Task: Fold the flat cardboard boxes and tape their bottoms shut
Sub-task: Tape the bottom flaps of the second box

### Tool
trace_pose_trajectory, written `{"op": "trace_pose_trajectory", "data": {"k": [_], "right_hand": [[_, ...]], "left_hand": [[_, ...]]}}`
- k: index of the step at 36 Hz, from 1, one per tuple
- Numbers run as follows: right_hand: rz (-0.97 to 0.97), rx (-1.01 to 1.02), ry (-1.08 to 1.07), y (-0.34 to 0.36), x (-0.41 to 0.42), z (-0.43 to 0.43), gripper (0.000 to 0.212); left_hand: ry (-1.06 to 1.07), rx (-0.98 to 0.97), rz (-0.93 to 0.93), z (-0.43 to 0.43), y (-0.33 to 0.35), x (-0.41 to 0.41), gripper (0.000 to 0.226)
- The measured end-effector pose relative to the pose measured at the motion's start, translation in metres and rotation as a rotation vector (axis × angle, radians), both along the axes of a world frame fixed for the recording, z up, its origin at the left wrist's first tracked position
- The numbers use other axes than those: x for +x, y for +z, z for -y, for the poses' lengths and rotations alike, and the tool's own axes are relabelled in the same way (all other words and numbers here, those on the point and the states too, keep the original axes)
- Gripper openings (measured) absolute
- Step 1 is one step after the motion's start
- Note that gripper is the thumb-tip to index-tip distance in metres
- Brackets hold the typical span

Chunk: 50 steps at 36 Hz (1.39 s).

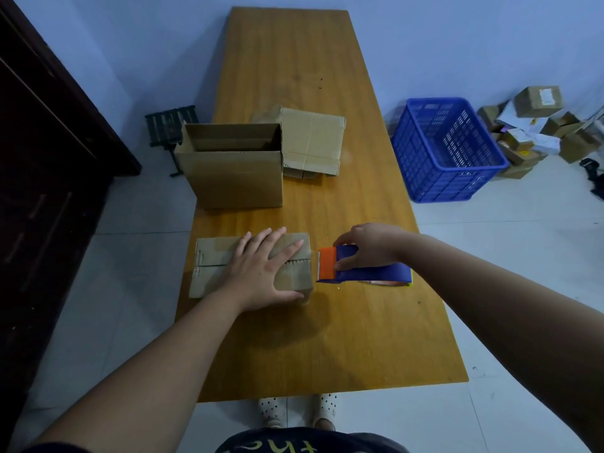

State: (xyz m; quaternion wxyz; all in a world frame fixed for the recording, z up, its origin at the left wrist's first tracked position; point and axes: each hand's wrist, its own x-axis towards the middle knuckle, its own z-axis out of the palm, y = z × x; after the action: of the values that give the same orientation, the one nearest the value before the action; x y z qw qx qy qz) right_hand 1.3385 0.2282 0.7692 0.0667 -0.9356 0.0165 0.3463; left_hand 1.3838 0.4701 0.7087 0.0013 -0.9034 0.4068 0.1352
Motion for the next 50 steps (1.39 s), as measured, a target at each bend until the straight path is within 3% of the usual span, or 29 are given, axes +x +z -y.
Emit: {"op": "trace_pose_trajectory", "data": {"k": [6,12,19,35,39,44,50], "right_hand": [[-0.191,0.101,-0.070,0.004,0.023,0.000,0.059],[-0.417,0.046,-0.115,0.005,0.040,0.002,0.057],[-0.530,0.083,-0.258,0.001,0.049,0.006,0.055],[-0.533,0.115,-0.231,-0.002,0.052,-0.021,0.054],[-0.362,-0.169,-0.075,-0.022,0.032,-0.025,0.043],[-0.461,-0.090,-0.242,-0.052,0.005,-0.013,0.052],[-0.242,-0.002,-0.353,-0.040,0.009,-0.003,0.056]], "left_hand": [[-0.006,-0.009,-0.016,0.000,0.000,0.000,0.104],[-0.007,-0.003,-0.046,0.000,0.003,0.000,0.099],[-0.002,-0.004,-0.043,0.000,0.004,0.000,0.099],[-0.037,0.011,-0.008,0.001,0.005,-0.002,0.089],[-0.055,0.013,-0.009,0.000,0.005,-0.001,0.083],[-0.056,0.065,0.000,0.004,0.005,-0.002,0.079],[-0.074,0.097,-0.033,0.007,0.011,-0.002,0.074]]}}
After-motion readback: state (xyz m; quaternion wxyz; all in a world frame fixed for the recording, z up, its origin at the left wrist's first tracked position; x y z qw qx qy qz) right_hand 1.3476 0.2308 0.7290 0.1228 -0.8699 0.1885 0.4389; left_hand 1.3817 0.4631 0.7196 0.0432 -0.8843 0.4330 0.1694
